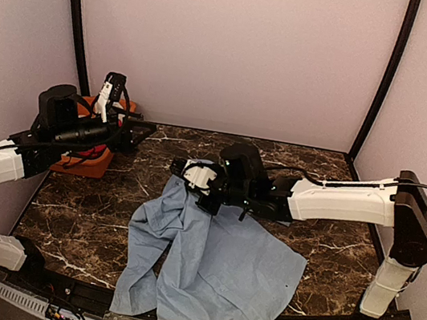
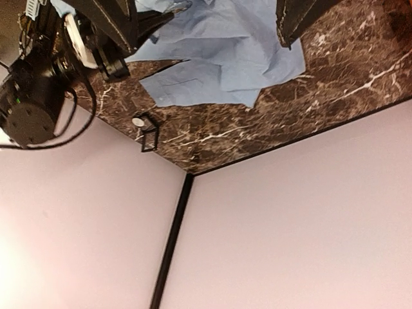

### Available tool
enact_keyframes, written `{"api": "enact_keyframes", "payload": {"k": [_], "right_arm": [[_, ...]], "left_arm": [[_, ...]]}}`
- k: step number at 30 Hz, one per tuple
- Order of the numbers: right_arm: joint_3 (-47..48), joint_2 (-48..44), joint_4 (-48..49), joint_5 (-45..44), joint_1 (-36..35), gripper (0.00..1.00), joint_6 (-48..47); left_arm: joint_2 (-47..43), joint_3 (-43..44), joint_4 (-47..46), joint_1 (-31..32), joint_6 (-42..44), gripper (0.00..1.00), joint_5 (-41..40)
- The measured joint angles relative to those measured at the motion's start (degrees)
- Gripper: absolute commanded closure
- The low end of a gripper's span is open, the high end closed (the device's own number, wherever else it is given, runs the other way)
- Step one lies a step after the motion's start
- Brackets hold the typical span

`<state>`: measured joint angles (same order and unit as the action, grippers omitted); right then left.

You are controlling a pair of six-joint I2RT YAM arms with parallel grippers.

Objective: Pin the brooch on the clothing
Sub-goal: Place the clothing with brooches at the center of the board.

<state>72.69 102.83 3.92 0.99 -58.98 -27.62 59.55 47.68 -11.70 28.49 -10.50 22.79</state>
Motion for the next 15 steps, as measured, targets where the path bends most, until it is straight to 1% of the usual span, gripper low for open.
{"api": "enact_keyframes", "payload": {"k": [5, 9, 10, 15], "right_arm": [[-7.52, 4.44, 9.35, -10.45, -3.56, 1.0, -10.01], [-8.09, 9.35, 11.34, -14.62, -5.14, 1.0, -14.91], [-8.09, 10.16, 11.37, -14.93, -5.33, 0.98, -15.39], [-8.0, 11.56, 9.53, -14.08, -6.05, 0.73, -15.72]], "left_arm": [[3.67, 0.76, 6.25, -2.45, -0.68, 0.27, -4.94], [6.99, 0.72, 10.03, -3.08, -1.11, 0.27, -6.25], [7.61, 0.72, 10.38, -3.28, -1.22, 0.27, -6.34], [12.26, 1.64, 11.69, -3.65, -1.33, 0.27, -6.08]]}}
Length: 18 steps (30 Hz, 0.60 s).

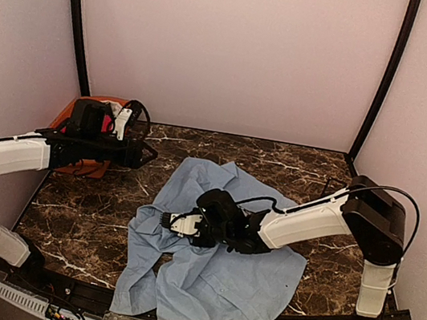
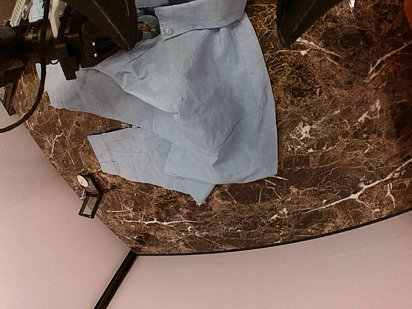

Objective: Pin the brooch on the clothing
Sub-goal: Place the clothing with brooches at the center of the board, then smooth out the clothing with brooches at the center of the board.

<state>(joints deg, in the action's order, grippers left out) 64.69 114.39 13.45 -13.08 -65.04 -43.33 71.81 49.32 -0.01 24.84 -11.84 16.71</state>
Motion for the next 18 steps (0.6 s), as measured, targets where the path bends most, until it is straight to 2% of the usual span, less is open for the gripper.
{"api": "enact_keyframes", "payload": {"k": [4, 9, 13, 14, 18], "right_arm": [[0.74, -0.46, -3.17, 2.6, -0.02, 0.59, 0.9], [3.21, -2.56, -9.09, 6.34, 0.0, 0.51, 2.21], [5.22, -7.21, -13.44, 9.33, 1.36, 0.43, 4.68], [5.62, -8.92, -14.29, 10.36, 2.1, 0.37, 5.55], [6.82, -16.72, -16.0, 14.95, 7.63, 0.32, 9.49]], "left_arm": [[5.9, 2.62, 0.81, 0.0, 0.09, 0.28, 0.48], [12.92, 6.78, 1.53, 0.0, -0.09, 0.34, 3.32], [16.59, 8.5, 1.46, 0.0, -1.2, 0.36, 6.69], [16.94, 8.5, 1.53, 0.0, -1.73, 0.36, 7.69], [16.57, 8.31, 1.44, 0.04, -2.82, 0.36, 10.1]]}}
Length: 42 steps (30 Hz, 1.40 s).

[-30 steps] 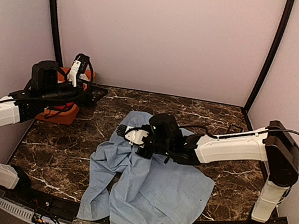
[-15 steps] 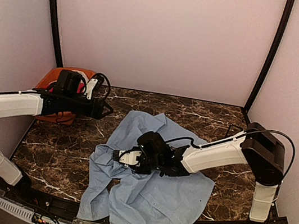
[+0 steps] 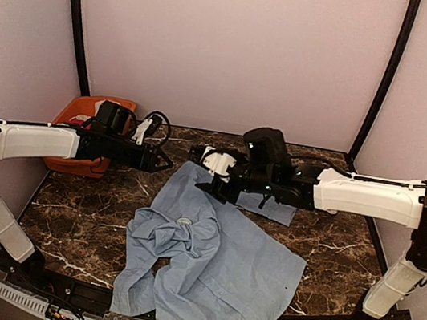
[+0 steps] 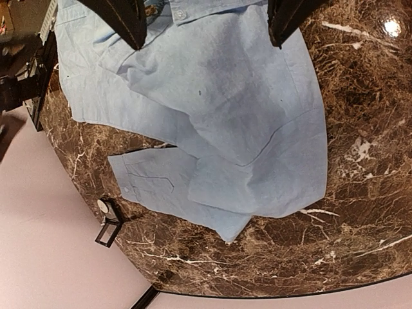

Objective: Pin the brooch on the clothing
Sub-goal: Smooth out the clothing with brooches at the center of the board.

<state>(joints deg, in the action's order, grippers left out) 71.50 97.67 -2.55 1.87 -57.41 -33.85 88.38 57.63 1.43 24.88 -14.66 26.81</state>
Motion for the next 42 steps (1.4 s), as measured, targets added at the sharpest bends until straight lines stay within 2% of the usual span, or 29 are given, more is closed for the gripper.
{"api": "enact_keyframes", "payload": {"k": [4, 14, 18, 29, 34, 42], "right_arm": [[1.51, -4.28, -0.26, 2.21, 5.35, 0.32, 3.17], [0.68, -2.84, -6.4, 4.85, 12.0, 0.31, 13.0], [0.39, 1.16, -9.18, 6.19, 12.41, 0.27, 17.33], [-3.72, 5.62, -15.37, 9.01, 12.24, 0.29, 25.51], [-4.44, 6.64, -18.12, 6.23, 11.37, 0.28, 28.3], [-4.5, 9.18, -23.8, -1.6, 9.68, 0.28, 31.43]], "left_arm": [[-1.92, -0.83, 0.7, 0.55, -0.68, 0.36, 1.9], [-2.8, -2.82, 5.49, 5.05, -0.57, 0.36, 4.11], [0.57, -4.02, 6.4, 5.6, -0.61, 0.36, 4.37], [9.51, -4.24, 5.81, 9.18, -1.88, 0.37, 5.29], [13.99, -3.17, 6.27, 9.53, -1.79, 0.38, 4.94], [18.73, 5.46, 11.58, 9.75, 2.51, 0.38, -2.95]]}}
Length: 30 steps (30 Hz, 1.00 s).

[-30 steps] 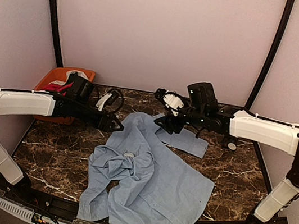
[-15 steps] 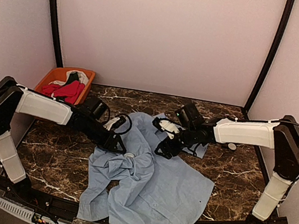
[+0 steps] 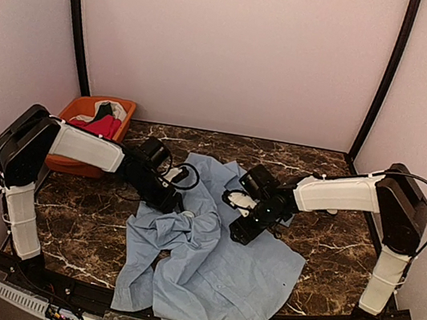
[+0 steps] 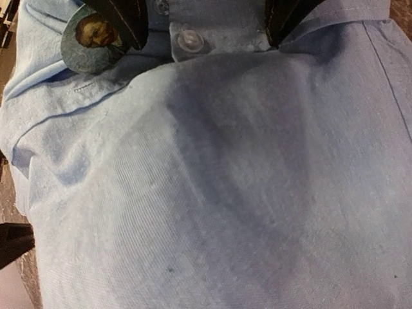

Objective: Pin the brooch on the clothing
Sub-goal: Smooth out the clothing with brooches at the center of the board.

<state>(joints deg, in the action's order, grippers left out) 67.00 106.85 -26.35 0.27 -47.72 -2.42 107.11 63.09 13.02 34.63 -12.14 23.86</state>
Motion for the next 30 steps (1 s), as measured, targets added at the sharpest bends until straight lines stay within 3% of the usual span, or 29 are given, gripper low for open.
{"api": "enact_keyframes", "payload": {"k": [15, 30], "right_arm": [[-1.29, -0.15, -1.31, -7.13, -0.02, 0.27, 2.58], [-4.24, -2.29, -0.15, -9.99, 2.45, 0.26, 5.97]], "left_arm": [[9.66, 15.08, 4.55, -9.57, 7.58, 0.39, -13.0], [24.3, 37.75, 9.57, -12.98, 13.31, 0.37, -26.64]]}}
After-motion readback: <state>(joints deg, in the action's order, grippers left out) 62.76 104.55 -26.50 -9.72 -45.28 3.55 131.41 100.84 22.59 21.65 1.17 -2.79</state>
